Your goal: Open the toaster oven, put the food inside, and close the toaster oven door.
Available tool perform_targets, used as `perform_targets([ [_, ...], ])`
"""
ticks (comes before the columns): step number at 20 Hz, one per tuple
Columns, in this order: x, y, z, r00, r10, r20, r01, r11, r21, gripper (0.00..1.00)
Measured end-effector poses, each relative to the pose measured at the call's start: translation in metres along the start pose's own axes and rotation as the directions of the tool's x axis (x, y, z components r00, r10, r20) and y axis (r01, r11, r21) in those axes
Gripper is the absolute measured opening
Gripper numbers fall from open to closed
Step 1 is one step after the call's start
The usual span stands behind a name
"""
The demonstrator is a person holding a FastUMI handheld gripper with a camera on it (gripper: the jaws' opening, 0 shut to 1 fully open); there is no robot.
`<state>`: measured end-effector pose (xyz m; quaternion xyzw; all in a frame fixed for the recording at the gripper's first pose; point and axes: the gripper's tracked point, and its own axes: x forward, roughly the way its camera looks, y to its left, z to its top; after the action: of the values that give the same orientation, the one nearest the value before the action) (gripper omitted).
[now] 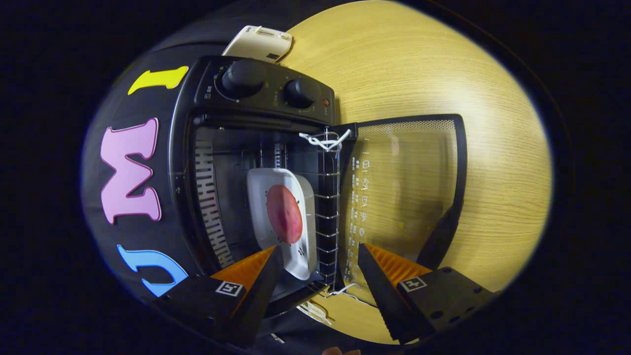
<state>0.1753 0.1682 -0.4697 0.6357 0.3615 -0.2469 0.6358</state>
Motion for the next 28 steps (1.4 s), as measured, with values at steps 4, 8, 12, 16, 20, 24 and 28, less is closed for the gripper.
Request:
perform_targets([
  [4,-0.028,-0.003,-0.015,0.998,0.054,-0.043,-0.064,0.965,-0.254,0.98],
  [8,-0.065,-0.015,-0.022,0.991,0.097,-0.096,-0.131,0.868,-0.480,0.98],
  [12,-0.086,-0.052,-0.006,0.994,0.052,-0.094,-0.102,0.734,-0.672,0.98],
  [16,-0.101,-0.089,0.010,0.999,0.009,-0.036,-0.036,0.490,-0.871,0.98],
  [20,-0.104,-0.109,0.016,0.999,-0.015,0.033,0.036,0.215,-0.976,0.99],
  [24,-0.087,-0.133,0.004,0.995,-0.085,0.054,0.062,0.100,-0.993,0.99],
  [28,-0.068,-0.142,0.004,0.987,-0.144,0.069,0.086,0.114,-0.990,0.99],
])
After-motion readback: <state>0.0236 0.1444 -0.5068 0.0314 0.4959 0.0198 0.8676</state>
